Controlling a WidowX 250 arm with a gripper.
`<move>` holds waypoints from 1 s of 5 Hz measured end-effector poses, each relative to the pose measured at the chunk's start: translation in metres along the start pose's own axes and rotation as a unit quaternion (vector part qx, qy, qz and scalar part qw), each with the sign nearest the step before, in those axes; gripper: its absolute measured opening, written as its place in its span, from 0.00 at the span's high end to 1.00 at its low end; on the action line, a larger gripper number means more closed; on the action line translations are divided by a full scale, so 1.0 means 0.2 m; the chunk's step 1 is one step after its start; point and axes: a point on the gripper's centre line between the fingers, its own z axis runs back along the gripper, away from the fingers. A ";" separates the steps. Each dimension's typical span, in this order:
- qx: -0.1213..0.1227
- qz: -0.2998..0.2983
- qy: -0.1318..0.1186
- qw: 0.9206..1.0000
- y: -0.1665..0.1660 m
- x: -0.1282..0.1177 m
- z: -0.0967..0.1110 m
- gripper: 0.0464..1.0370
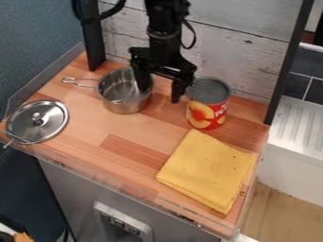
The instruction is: Move the silver pot to the bottom right of the table
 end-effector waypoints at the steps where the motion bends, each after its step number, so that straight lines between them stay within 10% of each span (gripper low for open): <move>1: 0.005 0.009 0.014 1.000 0.04 0.05 -0.08 0.04; 4: 0.016 0.051 0.037 0.998 0.21 0.15 -0.24 0.08; 5: 0.015 0.053 0.031 0.998 0.21 0.15 -0.24 0.37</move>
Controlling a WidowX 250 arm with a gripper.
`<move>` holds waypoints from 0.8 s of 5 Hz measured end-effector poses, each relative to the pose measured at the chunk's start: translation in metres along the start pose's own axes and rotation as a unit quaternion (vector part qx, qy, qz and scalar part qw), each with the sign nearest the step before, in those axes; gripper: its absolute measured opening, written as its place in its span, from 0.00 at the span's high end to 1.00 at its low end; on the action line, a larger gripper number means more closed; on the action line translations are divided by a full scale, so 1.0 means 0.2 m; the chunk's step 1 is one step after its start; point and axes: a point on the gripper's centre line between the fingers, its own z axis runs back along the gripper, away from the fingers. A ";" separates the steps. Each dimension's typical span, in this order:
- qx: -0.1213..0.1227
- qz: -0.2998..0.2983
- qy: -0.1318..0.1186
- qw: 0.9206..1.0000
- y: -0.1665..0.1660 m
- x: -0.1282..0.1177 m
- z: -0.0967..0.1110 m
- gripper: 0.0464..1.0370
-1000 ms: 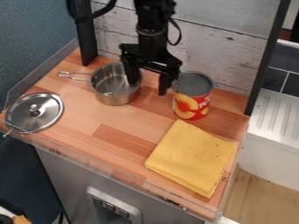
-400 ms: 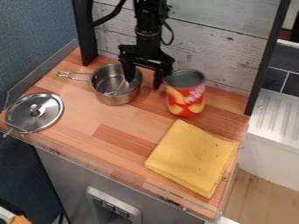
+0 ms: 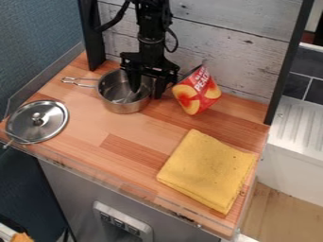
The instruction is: Move the silver pot to the bottom right of the table
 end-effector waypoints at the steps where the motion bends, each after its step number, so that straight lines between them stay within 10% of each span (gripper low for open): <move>1: -0.003 0.000 0.005 1.000 -0.01 -0.02 -0.02 0.68; 2: -0.006 -0.006 0.004 1.000 -0.01 -0.04 -0.01 0.89; 4: -0.013 -0.023 -0.044 0.999 -0.07 -0.07 0.23 0.97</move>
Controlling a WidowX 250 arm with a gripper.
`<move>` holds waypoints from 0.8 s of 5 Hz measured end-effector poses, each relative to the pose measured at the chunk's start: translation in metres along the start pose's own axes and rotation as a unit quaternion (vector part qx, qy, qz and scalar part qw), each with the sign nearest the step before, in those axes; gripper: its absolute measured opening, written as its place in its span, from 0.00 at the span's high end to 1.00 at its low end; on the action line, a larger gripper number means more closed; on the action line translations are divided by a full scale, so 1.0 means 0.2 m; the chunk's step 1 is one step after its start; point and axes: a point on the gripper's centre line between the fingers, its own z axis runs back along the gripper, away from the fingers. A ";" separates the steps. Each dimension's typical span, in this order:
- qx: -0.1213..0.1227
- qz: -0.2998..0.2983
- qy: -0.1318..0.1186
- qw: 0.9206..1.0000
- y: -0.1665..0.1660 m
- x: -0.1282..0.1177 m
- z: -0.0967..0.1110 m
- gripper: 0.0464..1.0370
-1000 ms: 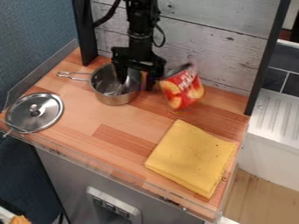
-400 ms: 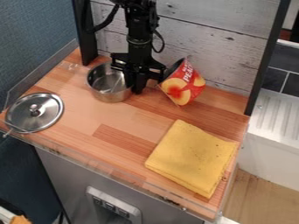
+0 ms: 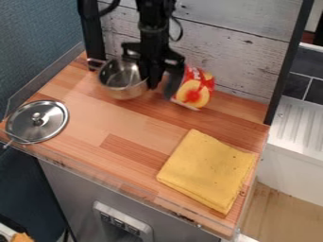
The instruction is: Move the silver pot to the bottom right of the table
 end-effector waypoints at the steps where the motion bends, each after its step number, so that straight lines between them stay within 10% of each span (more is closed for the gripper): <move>1: -0.006 -0.024 -0.022 0.999 -0.08 -0.06 0.14 0.97; 4: -0.014 -0.075 0.018 0.997 -0.24 -0.48 0.09 0.97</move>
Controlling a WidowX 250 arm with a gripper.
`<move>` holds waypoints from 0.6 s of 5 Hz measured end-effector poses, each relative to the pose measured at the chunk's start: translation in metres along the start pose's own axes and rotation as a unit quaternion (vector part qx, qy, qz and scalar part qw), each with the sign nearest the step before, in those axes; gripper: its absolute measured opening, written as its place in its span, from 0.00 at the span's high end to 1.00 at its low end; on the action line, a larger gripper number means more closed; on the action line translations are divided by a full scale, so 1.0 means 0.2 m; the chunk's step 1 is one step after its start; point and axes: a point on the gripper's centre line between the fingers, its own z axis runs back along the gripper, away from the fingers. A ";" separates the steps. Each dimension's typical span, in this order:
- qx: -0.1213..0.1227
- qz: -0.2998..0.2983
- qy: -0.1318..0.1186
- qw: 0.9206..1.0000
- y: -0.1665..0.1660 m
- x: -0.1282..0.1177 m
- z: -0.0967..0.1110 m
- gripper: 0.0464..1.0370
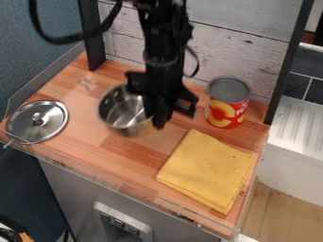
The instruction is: Move the silver pot to the bottom right of the table
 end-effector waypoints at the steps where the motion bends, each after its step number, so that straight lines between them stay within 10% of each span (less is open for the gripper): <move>1: -0.007 -0.012 0.002 1.000 -0.02 -0.08 -0.07 0.97; 3: -0.023 -0.026 0.024 0.999 -0.05 -0.09 -0.21 0.94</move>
